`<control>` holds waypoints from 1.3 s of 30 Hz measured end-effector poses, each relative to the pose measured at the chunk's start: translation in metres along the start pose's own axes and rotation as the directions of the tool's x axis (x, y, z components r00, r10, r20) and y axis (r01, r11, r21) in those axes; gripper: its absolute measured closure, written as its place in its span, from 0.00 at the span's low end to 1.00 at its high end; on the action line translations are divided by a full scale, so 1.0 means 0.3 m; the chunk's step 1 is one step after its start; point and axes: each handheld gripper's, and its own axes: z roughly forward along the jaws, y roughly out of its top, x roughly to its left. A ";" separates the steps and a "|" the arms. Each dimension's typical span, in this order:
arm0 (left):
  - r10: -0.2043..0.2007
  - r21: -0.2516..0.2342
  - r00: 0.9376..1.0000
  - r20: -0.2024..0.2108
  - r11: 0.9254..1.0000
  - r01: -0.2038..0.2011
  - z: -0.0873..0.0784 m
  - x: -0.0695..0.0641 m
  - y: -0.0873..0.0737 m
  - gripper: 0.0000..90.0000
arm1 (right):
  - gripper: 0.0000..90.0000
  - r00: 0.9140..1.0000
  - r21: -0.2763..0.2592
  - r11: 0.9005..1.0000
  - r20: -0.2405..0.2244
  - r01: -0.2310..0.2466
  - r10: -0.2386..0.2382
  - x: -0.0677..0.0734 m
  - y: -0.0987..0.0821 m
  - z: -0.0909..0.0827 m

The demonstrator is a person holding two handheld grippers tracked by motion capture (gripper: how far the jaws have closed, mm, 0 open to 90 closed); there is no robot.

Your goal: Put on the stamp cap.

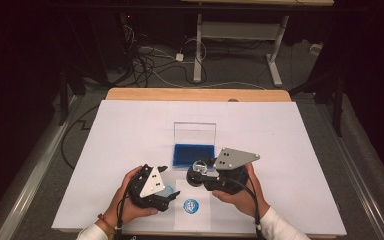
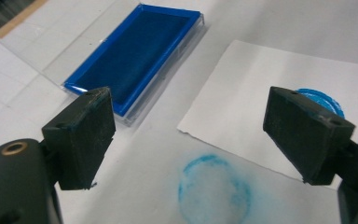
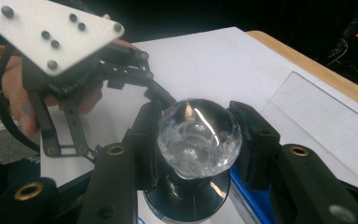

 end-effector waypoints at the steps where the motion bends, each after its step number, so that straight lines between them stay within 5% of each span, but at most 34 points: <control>1: -0.002 -0.002 1.000 -0.002 1.000 0.002 -0.005 0.004 -0.004 0.18 | 0.63 1.000 0.002 1.000 0.003 -0.001 0.001 -0.003 0.000 -0.004; 13: -0.016 0.000 0.997 -0.077 1.000 0.016 -0.075 0.059 -0.072 0.20 | 0.63 1.000 0.019 1.000 0.022 0.012 -0.012 -0.018 -0.001 -0.022; 20: -0.069 -0.022 0.994 -0.080 0.997 0.068 -0.107 0.088 -0.099 0.20 | 0.63 0.999 0.024 1.000 0.039 0.009 -0.009 -0.033 -0.005 -0.030; 39: -0.115 0.017 0.987 -0.116 0.993 0.118 -0.167 0.090 -0.219 0.20 | 0.63 0.998 0.031 1.000 0.070 0.008 -0.010 -0.061 -0.009 -0.048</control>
